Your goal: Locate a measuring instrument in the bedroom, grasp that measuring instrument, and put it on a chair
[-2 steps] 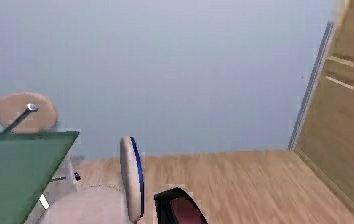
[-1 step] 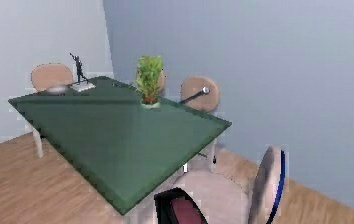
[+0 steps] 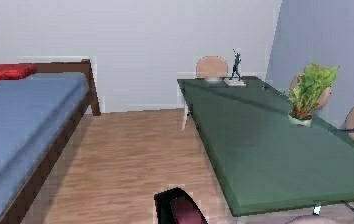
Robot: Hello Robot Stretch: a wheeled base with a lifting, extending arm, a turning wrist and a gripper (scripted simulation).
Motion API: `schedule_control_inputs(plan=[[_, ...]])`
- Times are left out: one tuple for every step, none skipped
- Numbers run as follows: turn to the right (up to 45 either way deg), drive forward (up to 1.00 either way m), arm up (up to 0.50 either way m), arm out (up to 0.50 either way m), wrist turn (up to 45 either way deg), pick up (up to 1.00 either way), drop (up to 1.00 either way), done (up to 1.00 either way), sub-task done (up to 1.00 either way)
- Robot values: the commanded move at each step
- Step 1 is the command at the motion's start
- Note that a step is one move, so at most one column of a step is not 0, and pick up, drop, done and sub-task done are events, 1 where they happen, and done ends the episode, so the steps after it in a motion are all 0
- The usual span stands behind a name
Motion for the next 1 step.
schedule_control_inputs(plan=[[0.0, 0.65, 0.0, 0.0, 0.0, 0.0, 0.0, 0.0, 0.0]])
